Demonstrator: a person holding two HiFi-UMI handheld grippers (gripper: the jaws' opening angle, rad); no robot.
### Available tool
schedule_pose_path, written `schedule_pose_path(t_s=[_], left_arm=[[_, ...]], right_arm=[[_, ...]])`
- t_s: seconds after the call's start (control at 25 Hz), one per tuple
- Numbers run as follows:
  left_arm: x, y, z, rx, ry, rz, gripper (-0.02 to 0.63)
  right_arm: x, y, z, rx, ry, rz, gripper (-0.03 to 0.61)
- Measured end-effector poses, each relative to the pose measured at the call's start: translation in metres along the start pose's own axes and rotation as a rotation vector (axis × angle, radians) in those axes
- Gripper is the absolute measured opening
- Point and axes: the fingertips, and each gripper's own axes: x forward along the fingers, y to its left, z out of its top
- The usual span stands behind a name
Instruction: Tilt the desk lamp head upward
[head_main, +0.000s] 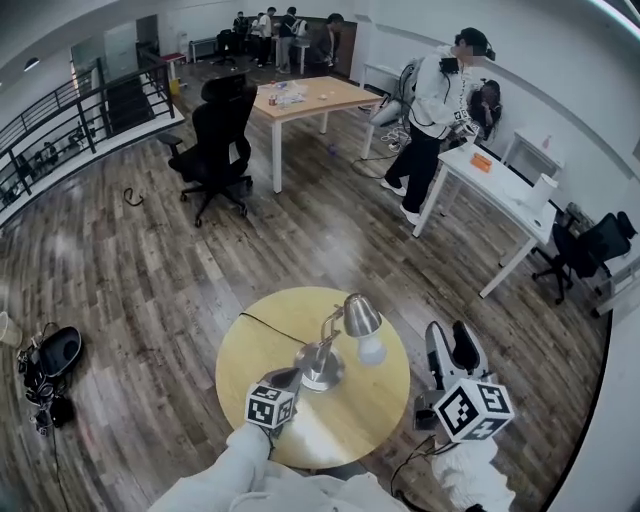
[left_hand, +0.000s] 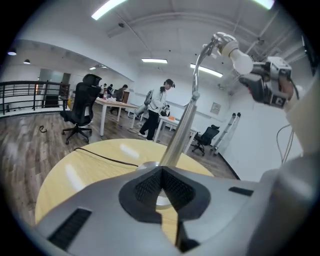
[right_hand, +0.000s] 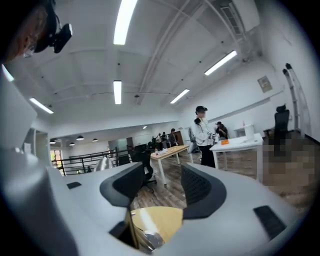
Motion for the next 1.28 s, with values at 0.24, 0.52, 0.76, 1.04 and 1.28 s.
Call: schedule_pose_path(t_s=[0.24,0.52,0.76,1.04,1.28], left_arm=[[-0.052,-0.033,0.004,-0.080,-0.118,0.001,-0.002],[-0.070,-0.079,0.028,-0.077,-0.224,-0.015,-0.002],[-0.076,-0.093,0.022,-0.077,-0.224,-0.011,-0.002],[-0.075,-0.101,0.015,-0.092,-0.234,0.031,-0.002],[-0.095,-0.107,0.030,-0.083,-0.299,0.060,-0.002]], right_arm=[[-0.010,-0.006,-0.141,0.085,0.135,-0.084,0.245],[-0.008,0.041,-0.234,0.051,0.308,0.016,0.078],[-0.010,0.059,-0.242,0.052,0.330,0.077,0.020],[-0.018,0.045,-0.238,0.053,0.336,0.107,0.014],[-0.031,0.049,-0.226,0.072,0.341,0.169,0.012]])
